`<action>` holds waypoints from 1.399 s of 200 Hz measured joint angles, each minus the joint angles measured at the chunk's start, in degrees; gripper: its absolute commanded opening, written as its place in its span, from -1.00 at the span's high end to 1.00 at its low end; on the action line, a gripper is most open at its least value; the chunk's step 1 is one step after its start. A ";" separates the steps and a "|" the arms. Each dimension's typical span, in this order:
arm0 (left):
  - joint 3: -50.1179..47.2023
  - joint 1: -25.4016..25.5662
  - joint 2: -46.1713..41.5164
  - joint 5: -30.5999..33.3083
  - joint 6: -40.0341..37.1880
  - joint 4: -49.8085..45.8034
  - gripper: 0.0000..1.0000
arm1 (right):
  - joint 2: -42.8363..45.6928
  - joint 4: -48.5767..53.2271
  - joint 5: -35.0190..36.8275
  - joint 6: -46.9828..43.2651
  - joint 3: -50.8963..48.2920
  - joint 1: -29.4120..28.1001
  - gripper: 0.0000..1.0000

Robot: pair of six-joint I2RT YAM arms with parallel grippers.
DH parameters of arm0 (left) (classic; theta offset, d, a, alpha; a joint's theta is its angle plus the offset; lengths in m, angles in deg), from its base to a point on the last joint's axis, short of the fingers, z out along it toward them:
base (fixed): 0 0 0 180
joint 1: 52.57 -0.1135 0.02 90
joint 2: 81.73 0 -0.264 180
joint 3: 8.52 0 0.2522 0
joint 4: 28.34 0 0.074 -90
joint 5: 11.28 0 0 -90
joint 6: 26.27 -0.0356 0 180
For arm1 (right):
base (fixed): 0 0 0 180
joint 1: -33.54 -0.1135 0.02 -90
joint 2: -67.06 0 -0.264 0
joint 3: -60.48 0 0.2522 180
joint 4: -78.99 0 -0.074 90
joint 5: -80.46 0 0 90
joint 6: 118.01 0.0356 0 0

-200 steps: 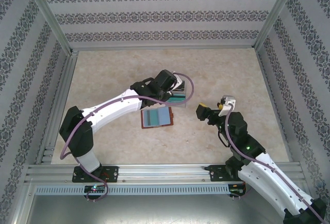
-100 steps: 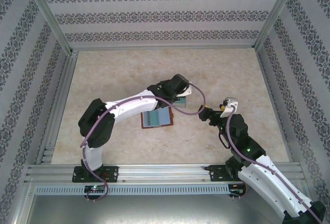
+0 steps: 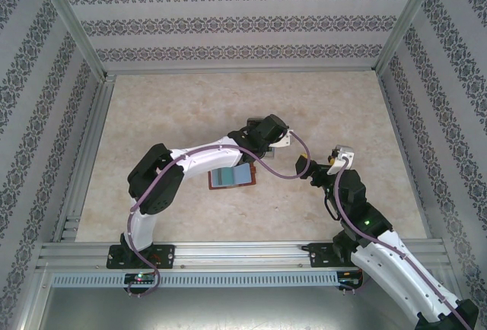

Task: Take the credit cards out of the card holder

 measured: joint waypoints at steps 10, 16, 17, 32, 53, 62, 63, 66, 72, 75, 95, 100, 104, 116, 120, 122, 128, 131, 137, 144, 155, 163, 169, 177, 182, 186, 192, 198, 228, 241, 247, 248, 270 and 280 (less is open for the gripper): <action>0.11 0.00 0.22 0.02 -0.20 0.17 1.00 | 0.00 0.00 0.00 0.00 -0.02 0.00 -0.96; 0.24 0.00 0.39 0.00 -0.22 0.17 1.00 | 0.00 0.00 0.02 0.00 -0.07 0.02 -0.97; 0.26 0.00 0.44 0.00 -0.22 0.17 1.00 | 0.00 0.00 0.02 0.00 -0.07 0.02 -0.97; 0.55 0.00 1.01 -0.02 -0.22 0.17 1.00 | -0.02 0.17 0.24 0.11 -0.17 0.02 -0.97; 0.55 -0.02 1.36 -0.02 -0.20 0.15 1.00 | 0.00 0.48 0.35 0.13 -0.20 0.37 -0.97; 0.55 -0.02 1.40 -0.02 -0.17 0.13 1.00 | 0.00 0.46 0.42 0.15 -0.20 0.39 -0.96; 0.57 -0.02 1.40 -0.02 -0.17 0.11 1.00 | 0.00 0.46 0.42 0.15 -0.20 0.39 -0.96; 0.57 -0.02 1.40 -0.02 -0.15 0.09 0.99 | 0.00 0.46 0.42 0.15 -0.20 0.39 -0.96; 0.57 -0.02 1.40 -0.02 -0.13 0.00 0.99 | -0.02 0.46 0.42 0.15 -0.20 0.39 -0.97; 0.57 -0.04 1.40 -0.04 -0.09 -0.04 0.99 | -0.02 0.46 0.42 0.15 -0.20 0.39 -0.96; 0.57 -0.11 1.40 -0.04 0.09 -0.39 0.99 | -0.02 0.46 0.42 0.15 -0.20 0.39 -0.96; 0.57 -0.11 1.40 -0.07 0.11 -0.48 0.99 | -0.02 0.46 0.42 0.15 -0.20 0.39 -0.97; 0.57 -0.11 1.40 -0.04 0.13 -0.57 0.99 | -0.02 0.46 0.42 0.15 -0.20 0.39 -0.97; 0.57 -0.11 1.40 -0.04 0.31 -0.72 1.00 | -0.02 0.46 0.42 0.15 -0.20 0.39 -0.96; 0.57 -0.11 1.40 -0.04 0.35 -0.74 1.00 | -0.02 0.46 0.42 0.15 -0.20 0.39 -0.97; 0.57 -0.11 1.40 -0.04 0.42 -0.74 1.00 | -0.02 0.46 0.42 0.15 -0.20 0.39 -0.97; 0.57 -0.11 1.40 -0.02 0.50 -0.79 1.00 | -0.02 0.46 0.42 0.17 -0.20 0.39 -0.96; 0.55 -0.11 1.40 -0.02 0.52 -0.79 1.00 | -0.02 0.46 0.42 0.17 -0.22 0.39 -0.96; 0.48 -0.11 1.40 0.00 0.63 -0.76 1.00 | -0.02 0.46 0.42 0.17 -0.22 0.39 -0.97; 0.33 -0.11 1.40 0.04 0.76 -0.72 1.00 | -0.02 0.46 0.42 0.17 -0.22 0.39 -0.96; 0.00 -0.11 1.40 0.17 1.16 -0.72 1.00 | -0.04 0.46 0.42 0.17 -0.24 0.39 -0.96; -0.33 -0.11 1.38 0.22 1.44 -0.79 1.00 | -0.15 0.46 0.39 0.17 -0.24 0.39 -0.96; -0.50 -0.11 1.38 0.22 1.66 -0.83 1.00 | -0.33 0.44 0.39 0.17 -0.24 0.39 -0.96; -0.76 -0.11 1.38 0.24 2.01 -0.83 1.00 | -0.59 0.44 0.39 0.17 -0.24 0.39 -0.97; -0.92 -0.13 1.38 0.24 2.14 -0.85 1.00 | -0.74 0.44 0.39 0.20 -0.24 0.39 -0.97; -1.07 -0.13 1.38 0.24 2.25 -0.85 1.00 | -0.85 0.44 0.39 0.20 -0.24 0.39 -0.97; -1.31 -0.13 1.36 0.24 2.47 -0.83 1.00 | -0.98 0.44 0.39 0.20 -0.24 0.39 -0.97; -1.53 -0.13 1.36 0.24 2.64 -0.83 1.00 | -1.07 0.46 0.39 0.20 -0.24 0.39 -0.97; -1.75 -0.13 1.36 0.33 2.93 -0.87 1.00 | -1.31 0.44 0.37 0.20 -0.24 0.52 -0.97; -1.75 -0.13 1.38 0.44 2.93 -0.87 1.00 | -1.31 0.42 0.37 0.20 -0.24 0.76 -0.97; -1.75 -0.15 1.38 0.52 2.91 -0.87 1.00 | -1.31 0.42 0.37 0.20 -0.24 0.76 -0.97; -1.75 -0.17 1.38 0.55 2.93 -0.87 1.00 | -1.31 0.42 0.37 0.20 -0.24 0.76 -0.96; -1.38 -0.52 1.73 0.87 2.93 -0.87 0.88 | -1.31 0.44 0.35 0.20 -0.24 0.76 -0.97; -1.07 -0.72 2.14 1.05 2.97 -0.87 0.79 | -1.33 0.44 0.35 0.20 -0.24 0.76 -0.96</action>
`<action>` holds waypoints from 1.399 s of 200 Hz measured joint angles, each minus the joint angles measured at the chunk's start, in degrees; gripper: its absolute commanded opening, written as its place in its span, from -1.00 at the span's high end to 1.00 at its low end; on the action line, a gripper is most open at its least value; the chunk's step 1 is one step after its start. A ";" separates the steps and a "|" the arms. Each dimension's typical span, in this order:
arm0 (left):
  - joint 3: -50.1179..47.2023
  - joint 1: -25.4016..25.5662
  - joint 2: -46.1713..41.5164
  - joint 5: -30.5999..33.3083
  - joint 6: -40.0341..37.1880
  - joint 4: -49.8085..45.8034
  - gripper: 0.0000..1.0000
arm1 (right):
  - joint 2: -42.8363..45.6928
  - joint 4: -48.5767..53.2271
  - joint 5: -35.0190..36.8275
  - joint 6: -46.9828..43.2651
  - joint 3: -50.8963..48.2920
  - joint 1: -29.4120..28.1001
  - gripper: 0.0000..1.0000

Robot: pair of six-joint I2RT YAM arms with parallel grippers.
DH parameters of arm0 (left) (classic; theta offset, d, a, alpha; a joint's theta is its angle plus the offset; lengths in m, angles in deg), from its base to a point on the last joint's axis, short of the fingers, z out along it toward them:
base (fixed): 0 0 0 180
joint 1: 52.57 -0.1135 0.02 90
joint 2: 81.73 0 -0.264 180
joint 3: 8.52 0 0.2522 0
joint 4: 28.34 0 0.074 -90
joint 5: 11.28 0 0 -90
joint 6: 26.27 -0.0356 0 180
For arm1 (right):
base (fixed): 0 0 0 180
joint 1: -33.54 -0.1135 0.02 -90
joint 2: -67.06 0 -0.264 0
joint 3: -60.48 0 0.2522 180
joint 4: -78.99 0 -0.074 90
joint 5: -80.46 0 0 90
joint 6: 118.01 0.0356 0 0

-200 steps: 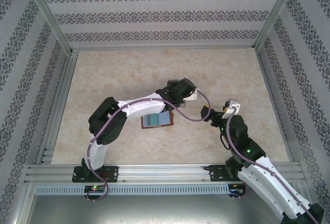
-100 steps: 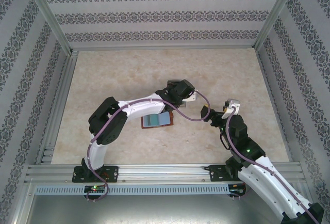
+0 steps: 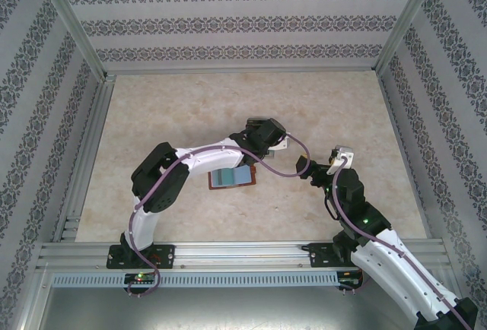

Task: Take the credit cards out of the card holder

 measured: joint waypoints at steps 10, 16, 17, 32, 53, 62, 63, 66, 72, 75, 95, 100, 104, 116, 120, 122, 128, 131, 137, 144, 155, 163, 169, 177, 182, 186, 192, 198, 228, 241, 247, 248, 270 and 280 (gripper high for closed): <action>0.20 -0.15 0.37 0.00 0.11 0.00 0.76 | 0.02 0.00 0.00 0.00 0.00 0.00 -0.97; 0.28 -0.26 0.59 0.04 0.13 0.04 0.71 | 0.02 0.02 0.02 0.00 0.00 0.00 -0.96; 0.28 -0.28 0.61 0.04 0.11 0.02 0.70 | 0.02 0.02 0.02 0.00 0.00 0.00 -0.97; 0.52 -0.55 1.22 0.24 0.15 0.00 0.63 | 0.04 0.00 0.02 0.00 -0.02 0.00 -0.96; 1.16 -1.05 2.12 0.50 0.39 0.02 0.46 | 0.24 0.00 0.02 0.00 -0.28 0.00 -0.96; 1.33 -1.27 2.34 0.70 0.59 0.02 0.44 | 0.24 0.02 0.02 0.00 -0.39 0.00 -0.96; 1.38 -1.31 2.38 0.74 0.55 0.02 0.44 | 0.24 0.02 0.02 0.00 -0.42 0.00 -0.96; 1.53 -1.38 2.45 0.87 0.57 0.00 0.44 | 0.24 0.00 0.02 0.00 -0.46 0.00 -0.97; 1.84 -1.60 2.64 1.14 0.57 0.00 0.43 | 0.24 0.00 0.02 0.00 -0.50 0.00 -0.97; 2.05 -1.68 2.75 1.31 0.57 0.00 0.43 | 0.24 0.00 0.02 0.00 -0.52 0.00 -0.96; 3.52 -2.51 3.72 2.10 0.59 0.15 0.37 | 0.24 -0.04 0.02 0.00 -0.59 0.00 -0.96; 3.80 -2.75 3.98 2.38 0.59 0.17 0.37 | 0.24 -0.04 0.02 0.00 -0.59 0.00 -0.96; 4.09 -2.82 4.20 2.60 0.59 0.20 0.33 | 0.24 -0.04 0.02 0.00 -0.59 0.00 -0.97; 4.72 -3.17 4.70 3.13 0.61 0.22 0.32 | 0.24 -0.11 0.02 0.00 -0.59 0.00 -0.96; 4.96 -3.19 4.87 3.21 0.61 0.22 0.32 | 0.24 -0.09 0.02 0.00 -0.59 0.00 -0.97; 5.07 -3.23 4.94 3.28 0.63 0.22 0.32 | 0.24 -0.09 0.02 0.00 -0.59 0.00 -0.97; 5.40 -3.48 5.11 3.32 0.74 0.15 0.31 | 0.22 -0.13 0.02 0.00 -0.59 0.00 -0.96; 5.55 -3.52 5.20 3.39 0.79 0.13 0.31 | 0.20 -0.17 0.02 0.00 -0.59 0.00 -0.97; 5.90 -3.54 5.27 3.41 0.94 0.13 0.31 | 0.17 -0.31 0.02 0.00 -0.59 0.00 -0.97; 6.19 -3.54 5.31 3.41 1.18 0.02 0.30 | 0.13 -0.48 0.02 0.00 -0.59 0.00 -0.97; 6.84 -3.54 5.31 3.39 1.55 -0.09 0.29 | 0.11 -0.66 0.02 0.00 -0.61 0.00 -0.97; 7.21 -3.54 5.29 3.39 1.88 -0.20 0.29 | 0.04 -0.76 0.02 0.00 -0.61 0.00 -0.97; 7.48 -3.54 5.29 3.37 2.27 -0.33 0.27 | -0.07 -0.90 0.00 0.00 -0.61 0.00 -0.97; 7.65 -3.54 5.25 3.30 2.99 -0.50 0.25 | -0.28 -0.94 0.00 0.00 -0.61 0.00 -0.97; 7.65 -3.54 5.20 3.19 3.45 -0.70 0.23 | -0.44 -0.92 -0.02 0.00 -0.61 0.00 -0.96; 7.65 -3.54 5.11 3.15 3.78 -0.87 0.21 | -0.57 -0.92 -0.02 0.00 -0.61 0.00 -0.96; 7.65 -3.54 4.92 3.04 4.55 -1.31 0.15 | -0.72 -0.94 -0.02 0.02 -0.61 0.00 -0.96; 7.65 -3.54 4.68 2.89 5.27 -1.84 0.06 | -0.87 -0.98 -0.09 0.13 -0.61 0.00 -0.96; 6.86 -3.54 0.28 1.62 11.50 -4.68 -0.42 | -2.14 -2.16 -0.90 0.59 -0.63 0.00 -0.96; 5.84 -3.54 -3.32 1.27 14.88 -5.81 -0.55 | -3.23 -2.89 -1.70 0.70 -0.63 0.00 -0.96; 5.25 -3.54 -5.16 1.11 16.57 -6.38 -0.61 | -3.80 -3.23 -2.19 0.81 -0.63 0.00 -0.96; 5.07 -3.54 -5.60 1.16 17.09 -6.51 -0.62 | -3.96 -3.30 -2.29 0.81 -0.63 0.00 -0.96; 1.66 -3.54 -13.55 0.81 24.57 -8.33 -0.99 | -6.25 -4.83 -4.92 0.81 -0.63 0.00 -0.96; -0.52 -3.54 -17.53 0.44 28.37 -9.20 -0.99 | -7.58 -5.53 -5.92 0.83 -0.61 0.00 -0.97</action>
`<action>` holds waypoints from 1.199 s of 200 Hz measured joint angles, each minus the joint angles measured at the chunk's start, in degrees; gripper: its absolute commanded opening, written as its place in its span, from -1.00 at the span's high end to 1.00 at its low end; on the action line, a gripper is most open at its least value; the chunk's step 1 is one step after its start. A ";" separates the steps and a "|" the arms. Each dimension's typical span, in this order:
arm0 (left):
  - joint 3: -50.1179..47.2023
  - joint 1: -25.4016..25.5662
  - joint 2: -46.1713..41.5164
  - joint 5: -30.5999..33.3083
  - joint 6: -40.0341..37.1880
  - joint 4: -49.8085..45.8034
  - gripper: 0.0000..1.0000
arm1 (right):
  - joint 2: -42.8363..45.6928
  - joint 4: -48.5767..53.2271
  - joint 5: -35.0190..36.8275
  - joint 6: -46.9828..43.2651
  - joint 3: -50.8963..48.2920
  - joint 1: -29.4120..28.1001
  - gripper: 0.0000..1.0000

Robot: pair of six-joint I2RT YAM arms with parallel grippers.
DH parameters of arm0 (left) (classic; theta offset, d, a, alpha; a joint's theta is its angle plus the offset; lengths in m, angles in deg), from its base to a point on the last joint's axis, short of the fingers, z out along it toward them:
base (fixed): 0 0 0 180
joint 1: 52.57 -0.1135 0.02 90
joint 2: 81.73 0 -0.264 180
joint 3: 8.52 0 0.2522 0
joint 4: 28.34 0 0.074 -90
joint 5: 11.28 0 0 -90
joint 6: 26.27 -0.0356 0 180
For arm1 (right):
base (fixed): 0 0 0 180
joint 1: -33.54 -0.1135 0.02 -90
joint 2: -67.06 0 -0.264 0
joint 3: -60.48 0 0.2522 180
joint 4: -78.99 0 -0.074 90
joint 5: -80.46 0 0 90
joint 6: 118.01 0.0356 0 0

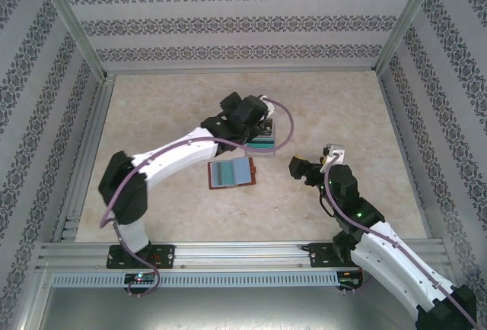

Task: Take the credit cards out of the card holder

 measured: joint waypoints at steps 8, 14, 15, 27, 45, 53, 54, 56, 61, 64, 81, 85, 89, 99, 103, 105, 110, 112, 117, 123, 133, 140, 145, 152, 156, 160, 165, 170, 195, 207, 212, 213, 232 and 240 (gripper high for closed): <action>-1.75 0.00 -2.93 -0.20 3.10 -0.96 -0.99 | -1.31 -0.44 -0.94 -0.02 0.02 0.00 -0.96; -3.17 0.00 -5.07 -0.37 5.51 -1.53 -0.99 | -2.25 -0.72 -1.66 -0.02 0.07 0.00 -0.97; -3.39 0.00 -5.33 -0.39 5.81 -1.66 -0.99 | -2.36 -0.72 -1.75 -0.02 0.09 0.00 -0.96; -6.71 0.00 -9.79 -0.79 10.73 -3.08 -0.99 | -4.46 -0.96 -2.45 -0.04 0.37 -0.17 -0.97; -13.31 0.00 -17.07 -1.73 18.64 -4.66 -0.99 | -7.32 -0.74 -2.34 -0.28 1.64 -1.86 -0.97; -16.50 0.00 -20.55 -2.29 22.12 -5.22 -0.99 | -8.81 -1.09 -2.23 -0.72 2.54 -3.43 -0.97; -16.79 0.00 -20.81 -2.40 22.40 -5.22 -0.99 | -8.96 -1.16 -2.19 -0.79 2.62 -3.58 -0.97; -17.66 0.00 -21.64 -2.58 23.23 -5.33 -0.99 | -9.31 -1.22 -2.10 -0.96 2.89 -3.98 -0.97; -19.56 0.00 -23.85 -3.04 25.49 -5.77 -0.99 | -10.12 -1.51 -2.08 -1.20 3.37 -4.83 -0.96; -20.63 -0.02 -24.94 -3.28 26.64 -6.01 -0.99 | -10.71 -1.68 -1.99 -1.38 3.76 -5.51 -0.97; -26.95 -0.04 -31.76 -5.27 34.27 -6.69 -0.99 | -14.27 -2.64 -2.01 -2.23 5.64 -8.39 -0.90; -28.26 -0.07 -33.07 -5.70 35.76 -6.75 -0.99 | -15.02 -2.75 -2.03 -2.43 5.99 -8.85 -0.86; -29.83 -0.09 -34.51 -6.43 37.57 -6.62 -0.99 | -15.98 -3.06 -2.10 -2.54 6.34 -9.29 -0.82; -33.44 -0.22 -37.59 -8.02 41.48 -6.51 -1.00 | -18.32 -3.48 -2.40 -2.89 7.21 -10.21 -0.73; -34.99 -0.28 -38.73 -8.72 43.06 -6.38 -1.00 | -19.34 -3.56 -2.47 -2.73 7.61 -10.62 -0.70; -35.76 -0.28 -39.28 -9.05 43.87 -6.40 -0.99 | -19.67 -3.56 -2.49 -2.82 7.74 -10.71 -0.69; -37.24 -0.31 -40.24 -9.68 45.40 -6.36 -0.98 | -21.05 -3.58 -2.75 -2.78 8.31 -11.15 -0.65; -37.97 -0.33 -40.68 -9.99 46.14 -6.36 -0.97 | -21.59 -3.58 -2.82 -2.86 8.55 -11.28 -0.64; -39.67 -0.33 -41.59 -10.64 47.87 -6.25 -0.95 | -23.06 -3.61 -2.99 -2.73 9.16 -11.82 -0.61; -41.53 -0.33 -42.42 -11.43 49.77 -6.01 -0.94 | -24.98 -3.58 -3.21 -2.69 10.03 -12.50 -0.57; -44.89 -0.37 -43.58 -12.85 52.61 -4.85 -0.89 | -27.87 -3.67 -3.63 -2.67 11.34 -13.64 -0.49; -47.17 -0.39 -44.13 -13.92 54.45 -3.76 -0.85 | -29.90 -3.93 -3.89 -2.62 12.24 -14.49 -0.44; -48.63 -0.46 -44.35 -14.69 55.45 -3.06 -0.82 | -31.21 -4.11 -4.00 -2.29 12.85 -15.08 -0.40; -50.51 -0.83 -44.39 -16.06 57.00 -1.97 -0.79 | -33.09 -4.33 -4.26 -2.21 13.77 -15.85 -0.31; -51.54 -1.20 -44.37 -16.94 57.83 -1.22 -0.77 | -34.18 -4.44 -4.37 -2.05 14.36 -16.33 -0.25; -52.39 -1.66 -44.30 -17.53 58.55 -0.59 -0.75 | -35.15 -4.48 -4.48 -2.14 14.88 -16.65 -0.20; -53.46 -2.34 -44.22 -18.71 59.39 0.26 -0.73 | -36.44 -4.46 -4.63 -1.79 15.69 -17.11 -0.14; -54.45 -3.06 -44.02 -19.85 60.28 1.38 -0.70 | -37.75 -4.42 -4.83 -1.46 16.57 -17.55 -0.08; -58.73 -6.56 -41.83 -25.92 64.22 8.61 -0.60 | -44.92 -4.35 -6.19 -1.14 21.88 -18.58 0.21; -60.17 -7.67 -40.59 -28.61 65.57 12.11 -0.55 | -48.37 -3.98 -6.60 -1.14 24.65 -18.56 0.33; -60.61 -8.07 -40.13 -29.62 66.12 13.38 -0.54 | -49.59 -3.93 -6.75 -0.94 25.62 -18.53 0.37; -60.74 -8.17 -39.98 -29.90 66.25 13.73 -0.53 | -49.79 -3.96 -6.73 -0.98 25.75 -18.53 0.37; -61.13 -9.25 -38.14 -33.70 67.82 17.97 -0.41 | -54.47 -3.89 -7.54 -0.94 28.52 -18.16 0.50; -61.13 -9.79 -37.29 -35.36 68.37 20.06 -0.39 | -56.30 -3.82 -8.15 -0.94 29.31 -17.99 0.53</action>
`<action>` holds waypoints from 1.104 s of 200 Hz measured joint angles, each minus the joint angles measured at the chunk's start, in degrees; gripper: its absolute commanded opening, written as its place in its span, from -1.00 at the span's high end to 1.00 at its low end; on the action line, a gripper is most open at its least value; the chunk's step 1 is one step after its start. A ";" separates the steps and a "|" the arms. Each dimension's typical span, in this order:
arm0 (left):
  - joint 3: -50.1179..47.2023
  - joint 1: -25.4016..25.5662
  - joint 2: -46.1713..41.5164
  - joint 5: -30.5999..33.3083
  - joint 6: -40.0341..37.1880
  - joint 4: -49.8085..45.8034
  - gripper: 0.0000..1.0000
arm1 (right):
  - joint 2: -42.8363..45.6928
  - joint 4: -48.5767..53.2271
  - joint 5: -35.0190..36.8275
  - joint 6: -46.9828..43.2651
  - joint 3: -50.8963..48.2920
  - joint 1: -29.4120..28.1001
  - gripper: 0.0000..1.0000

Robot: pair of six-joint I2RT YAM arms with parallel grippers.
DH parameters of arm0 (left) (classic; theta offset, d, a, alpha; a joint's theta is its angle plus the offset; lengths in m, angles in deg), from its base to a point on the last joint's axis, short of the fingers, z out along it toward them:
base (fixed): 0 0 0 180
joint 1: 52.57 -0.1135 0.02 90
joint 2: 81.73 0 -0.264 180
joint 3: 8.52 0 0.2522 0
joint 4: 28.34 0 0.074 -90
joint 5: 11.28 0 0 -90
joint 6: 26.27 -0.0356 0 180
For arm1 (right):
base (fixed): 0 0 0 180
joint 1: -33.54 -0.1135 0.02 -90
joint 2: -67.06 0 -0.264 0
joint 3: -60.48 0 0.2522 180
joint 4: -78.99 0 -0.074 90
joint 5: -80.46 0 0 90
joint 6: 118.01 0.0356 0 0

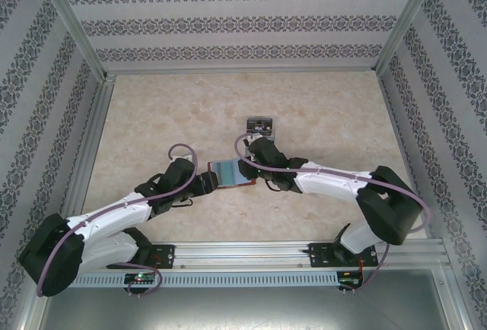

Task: Take the credit cards out of the card holder

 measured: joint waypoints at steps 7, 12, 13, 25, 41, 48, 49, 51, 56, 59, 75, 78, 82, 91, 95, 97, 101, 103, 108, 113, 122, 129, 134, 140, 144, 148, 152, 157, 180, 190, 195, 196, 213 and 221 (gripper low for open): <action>0.02 -0.37 0.76 -1.36 0.50 1.57 -0.36 | -1.64 0.17 -0.44 0.00 0.57 0.33 0.54; 0.02 -0.61 1.25 -2.14 0.74 2.51 -0.34 | -2.69 0.42 -0.74 0.00 0.94 0.42 0.55; 0.02 -0.66 1.36 -2.29 0.76 2.71 -0.34 | -2.82 0.46 -0.74 0.00 0.98 0.44 0.55; 0.09 -1.07 2.82 -4.22 1.27 4.70 -0.30 | -5.11 0.92 -1.38 -0.02 1.46 0.83 0.57; 0.44 -1.36 5.14 -6.23 1.81 6.60 -0.24 | -7.43 1.60 -1.84 -0.15 1.60 1.14 0.59; 0.63 -1.49 6.21 -7.08 2.03 7.41 -0.24 | -8.13 1.95 -1.92 -0.15 1.60 1.29 0.61; 0.68 -1.51 6.40 -7.21 2.05 7.48 -0.24 | -8.26 2.05 -1.95 -0.15 1.60 1.31 0.62; 0.74 -1.55 6.56 -7.28 2.10 7.65 -0.24 | -8.35 2.08 -2.01 -0.13 1.60 1.36 0.62; 0.90 -1.73 7.21 -7.72 2.23 8.11 -0.24 | -8.76 2.32 -2.12 -0.15 1.60 1.40 0.64; 0.98 -1.75 7.52 -8.04 2.32 8.33 -0.23 | -8.92 2.40 -2.14 -0.13 1.60 1.49 0.64; 1.84 -1.84 9.38 -8.96 2.45 9.42 -0.22 | -9.31 2.38 -2.38 -0.13 1.60 1.66 0.66; 1.99 -1.84 9.64 -9.16 2.43 9.60 -0.23 | -9.31 2.38 -2.51 -0.13 1.60 1.77 0.66; 2.19 -1.84 9.99 -9.33 2.43 9.81 -0.23 | -9.31 2.36 -2.69 -0.11 1.60 1.86 0.67; 2.67 -1.84 10.69 -9.75 2.45 10.23 -0.24 | -9.40 2.25 -3.04 -0.11 1.60 1.88 0.67; 2.86 -1.84 11.06 -9.92 2.43 10.47 -0.24 | -9.46 2.19 -3.13 -0.09 1.60 1.88 0.67; 2.95 -1.84 11.15 -9.97 2.43 10.60 -0.24 | -9.49 2.16 -3.13 -0.09 1.60 1.88 0.67; 3.10 -1.84 11.50 -10.12 2.43 10.86 -0.24 | -9.53 2.05 -3.15 -0.09 1.60 1.88 0.67; 3.21 -1.84 11.69 -10.19 2.43 10.95 -0.24 | -9.57 2.03 -3.17 -0.09 1.60 1.88 0.67; 3.45 -1.84 12.11 -10.19 2.43 11.02 -0.24 | -9.62 1.86 -3.32 -0.04 1.60 1.88 0.67; 3.65 -1.84 12.52 -10.21 2.43 11.08 -0.24 | -9.68 1.75 -3.50 0.04 1.60 1.86 0.67; 3.96 -1.86 13.31 -10.19 2.43 11.17 -0.24 | -9.73 1.55 -3.72 0.07 1.60 1.88 0.67; 4.09 -1.90 13.84 -10.19 2.40 11.17 -0.24 | -9.75 1.44 -3.80 0.07 1.60 1.88 0.67; 4.17 -1.99 14.10 -10.19 2.40 11.17 -0.25 | -9.75 1.38 -3.98 0.09 1.60 1.88 0.67; 4.22 -2.14 14.43 -10.16 2.38 11.15 -0.25 | -9.77 1.31 -4.13 0.09 1.60 1.88 0.67; 4.26 -2.23 14.58 -10.10 2.40 11.15 -0.25 | -9.77 1.25 -4.17 0.09 1.60 1.88 0.67; 4.28 -2.36 14.75 -10.01 2.38 11.15 -0.24 | -9.77 1.20 -4.24 0.09 1.60 1.88 0.67; 4.31 -2.47 14.86 -9.94 2.36 11.15 -0.24 | -9.77 1.18 -4.26 0.09 1.60 1.88 0.67; 4.31 -2.56 14.99 -9.79 2.36 11.15 -0.24 | -9.79 1.16 -4.39 0.11 1.60 1.88 0.67; 4.31 -2.89 15.13 -9.46 2.34 11.13 -0.25 | -9.79 1.09 -4.87 0.55 1.60 2.25 0.66; 4.31 -2.97 15.17 -9.18 2.27 11.13 -0.25 | -9.81 1.07 -5.05 0.76 1.60 2.25 0.66; 4.33 -2.97 15.21 -9.05 2.19 11.13 -0.25 | -9.81 1.03 -5.07 0.94 1.60 2.25 0.66; 4.33 -2.97 15.23 -9.07 2.19 11.13 -0.25 | -9.81 1.03 -5.09 0.96 1.60 2.25 0.66; 4.39 -2.97 15.89 -9.05 2.14 11.13 -0.25 | -9.81 0.90 -5.33 1.14 1.57 2.56 0.66; 4.48 -2.97 16.48 -9.05 2.12 11.13 -0.25 | -9.81 0.87 -5.51 1.18 1.57 2.60 0.65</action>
